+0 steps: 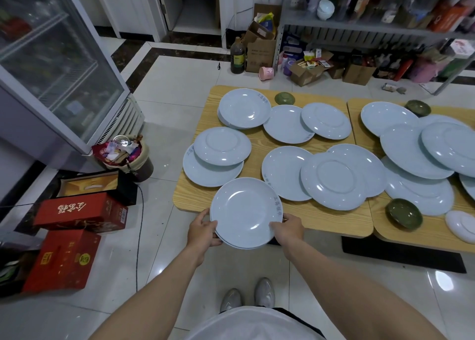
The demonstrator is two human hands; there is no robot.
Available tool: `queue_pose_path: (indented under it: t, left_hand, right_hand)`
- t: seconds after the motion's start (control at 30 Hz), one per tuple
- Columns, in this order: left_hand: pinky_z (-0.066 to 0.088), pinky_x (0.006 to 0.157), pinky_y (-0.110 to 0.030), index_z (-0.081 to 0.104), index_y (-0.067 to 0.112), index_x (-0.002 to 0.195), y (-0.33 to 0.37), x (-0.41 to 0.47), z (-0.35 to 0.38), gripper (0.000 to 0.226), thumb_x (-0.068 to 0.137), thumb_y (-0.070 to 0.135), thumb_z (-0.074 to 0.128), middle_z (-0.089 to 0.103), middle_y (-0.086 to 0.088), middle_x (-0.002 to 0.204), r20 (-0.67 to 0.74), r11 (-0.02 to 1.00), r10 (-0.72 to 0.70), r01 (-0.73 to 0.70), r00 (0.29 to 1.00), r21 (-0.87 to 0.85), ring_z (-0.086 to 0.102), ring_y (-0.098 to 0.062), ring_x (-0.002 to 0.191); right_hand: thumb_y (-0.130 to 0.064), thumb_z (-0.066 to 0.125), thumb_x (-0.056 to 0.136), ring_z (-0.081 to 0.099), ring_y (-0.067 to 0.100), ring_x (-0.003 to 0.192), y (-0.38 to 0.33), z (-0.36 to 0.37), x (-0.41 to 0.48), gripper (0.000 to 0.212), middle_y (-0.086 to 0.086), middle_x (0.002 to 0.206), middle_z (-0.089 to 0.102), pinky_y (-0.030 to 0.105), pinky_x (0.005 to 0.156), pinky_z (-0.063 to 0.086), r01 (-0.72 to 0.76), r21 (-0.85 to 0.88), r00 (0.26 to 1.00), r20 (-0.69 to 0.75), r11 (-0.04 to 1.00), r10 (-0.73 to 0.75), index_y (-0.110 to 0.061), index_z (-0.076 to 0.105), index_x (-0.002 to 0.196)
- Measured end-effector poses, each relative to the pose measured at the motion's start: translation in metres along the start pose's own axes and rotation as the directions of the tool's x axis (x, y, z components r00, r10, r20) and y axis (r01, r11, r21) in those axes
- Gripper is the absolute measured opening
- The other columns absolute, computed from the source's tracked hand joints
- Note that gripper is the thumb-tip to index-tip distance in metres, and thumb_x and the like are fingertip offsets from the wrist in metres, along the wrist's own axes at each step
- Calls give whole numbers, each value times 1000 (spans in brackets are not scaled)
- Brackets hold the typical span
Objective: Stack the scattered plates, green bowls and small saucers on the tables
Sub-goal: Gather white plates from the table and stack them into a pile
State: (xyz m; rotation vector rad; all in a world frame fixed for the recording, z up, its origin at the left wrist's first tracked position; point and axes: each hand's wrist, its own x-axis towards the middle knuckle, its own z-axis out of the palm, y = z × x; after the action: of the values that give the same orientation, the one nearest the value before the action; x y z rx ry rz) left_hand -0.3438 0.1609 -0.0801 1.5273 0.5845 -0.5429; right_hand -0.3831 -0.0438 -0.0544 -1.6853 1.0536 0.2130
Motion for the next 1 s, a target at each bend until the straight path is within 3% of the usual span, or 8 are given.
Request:
queue_pose_path:
  t: [0.1, 0.17, 0.23, 0.33, 0.43, 0.57, 0.77, 1.0]
  left_hand:
    - [59, 68, -32, 48, 21, 140, 1, 0, -1, 47, 94, 12, 56, 68, -7, 105, -36, 995, 41, -38, 998, 94, 69, -24, 93]
    - [52, 70, -27, 52, 19, 137, 7, -1, -2, 42, 95, 18, 55, 65, -4, 108, -101, 950, 137, -101, 985, 295, 62, -20, 97]
    - [50, 77, -30, 55, 17, 134, 20, 0, -3, 39, 96, 21, 53, 62, -6, 114, -147, 860, 266, -166, 953, 482, 57, -21, 99]
    - [48, 93, -39, 54, 20, 137, 44, 4, -5, 42, 97, 31, 52, 58, -7, 131, -64, 641, 434, -258, 899, 723, 55, -25, 115]
    - [37, 108, -41, 43, 21, 146, 71, 11, -2, 53, 98, 42, 48, 43, -5, 150, 82, 362, 498, -292, 863, 885, 40, -26, 137]
    - [24, 116, -41, 29, 25, 152, 107, 12, 12, 60, 99, 51, 39, 26, -5, 160, 158, 112, 535, -255, 830, 960, 21, -26, 147]
    - [16, 119, -45, 21, 28, 154, 138, 10, 31, 64, 98, 55, 35, 14, -3, 163, 159, 47, 552, -221, 819, 974, 9, -27, 150]
    - [16, 119, -44, 21, 28, 154, 149, 15, 43, 63, 99, 56, 34, 15, -5, 163, 97, 95, 580, -185, 809, 978, 11, -28, 149]
  right_hand:
    - [-11, 62, 87, 62, 20, 88, -1, -4, 1, 16, 7, 109, 68, 26, 63, 49, 51, -112, 998, -21, 992, -54, -15, 65, 102]
    - [-23, 60, 92, 59, 26, 107, -5, -8, 3, 34, 8, 125, 60, 30, 78, 47, 146, -310, 986, -26, 939, -162, -13, 60, 124]
    - [-34, 54, 96, 52, 27, 121, -14, -14, 4, 44, 8, 134, 53, 37, 92, 45, 267, -503, 950, -4, 822, -311, -15, 52, 136]
    - [-41, 44, 100, 45, 26, 129, -42, -21, 8, 51, 9, 143, 48, 39, 102, 39, 418, -708, 871, 136, 569, -471, -14, 43, 144]
    - [-48, 38, 102, 32, 27, 142, -78, -25, 13, 61, 9, 157, 31, 40, 113, 27, 497, -805, 800, 281, 324, -531, -17, 27, 153]
    - [-51, 35, 102, 13, 30, 150, -118, -23, 20, 68, 12, 163, 16, 48, 120, 13, 540, -831, 740, 395, 131, -545, -17, 14, 157]
    - [-53, 37, 100, 12, 31, 150, -154, -23, 24, 70, 14, 163, 15, 52, 120, 13, 577, -816, 662, 453, 21, -597, -19, 13, 156]
    - [-54, 38, 100, 13, 31, 150, -168, -20, 35, 71, 13, 164, 13, 50, 120, 14, 616, -788, 629, 492, 0, -602, -20, 13, 157]
